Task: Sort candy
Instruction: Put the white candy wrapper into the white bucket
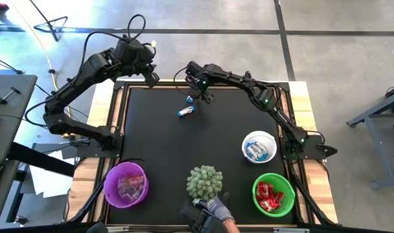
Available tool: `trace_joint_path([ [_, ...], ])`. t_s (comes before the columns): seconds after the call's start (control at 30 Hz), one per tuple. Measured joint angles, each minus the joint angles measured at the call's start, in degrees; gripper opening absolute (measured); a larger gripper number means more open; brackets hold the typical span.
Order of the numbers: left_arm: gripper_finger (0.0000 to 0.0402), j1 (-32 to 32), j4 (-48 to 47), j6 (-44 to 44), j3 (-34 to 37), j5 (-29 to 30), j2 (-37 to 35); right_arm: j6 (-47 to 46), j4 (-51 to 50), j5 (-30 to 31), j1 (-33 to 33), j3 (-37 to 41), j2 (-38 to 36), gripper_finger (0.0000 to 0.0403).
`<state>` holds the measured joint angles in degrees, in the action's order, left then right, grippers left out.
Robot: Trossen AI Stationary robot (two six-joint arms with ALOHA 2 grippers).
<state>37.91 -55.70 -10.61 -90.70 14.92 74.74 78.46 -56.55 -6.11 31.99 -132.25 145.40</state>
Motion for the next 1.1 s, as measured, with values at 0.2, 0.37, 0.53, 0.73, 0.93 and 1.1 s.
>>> trace_joint_path([
  [0.2, 0.0090, 0.0, 0.4, 0.0, 0.0, -1.5, 0.0, -1.5, -0.6, 0.5, -0.1, 0.0, 0.0, 0.0206],
  [0.37, 0.0090, 0.0, 0.4, 0.0, 0.0, -1.5, 0.0, -6.1, -1.0, 4.4, -1.1, 0.0, 0.0, 0.0206],
  [0.53, 0.0090, 0.0, 0.2, 0.0, 0.0, -1.5, 0.0, -11.0, -0.9, 4.9, -2.7, 0.0, 0.0, 0.0206],
  [0.73, 0.0090, 0.5, -1.8, -1.0, 0.0, -1.5, 0.0, -15.1, -0.6, 6.6, -4.8, 0.0, -2.5, 0.0206],
  [0.93, 0.0090, 2.8, -4.6, 0.1, 0.0, -1.5, 0.0, -21.1, -2.3, 7.3, -5.5, 0.0, -6.6, 0.0206],
  [1.1, 0.0090, 4.5, -6.6, 1.4, 0.0, -2.9, 0.0, -25.6, -8.1, 9.9, -5.2, 0.0, -9.1, 0.0206],
])
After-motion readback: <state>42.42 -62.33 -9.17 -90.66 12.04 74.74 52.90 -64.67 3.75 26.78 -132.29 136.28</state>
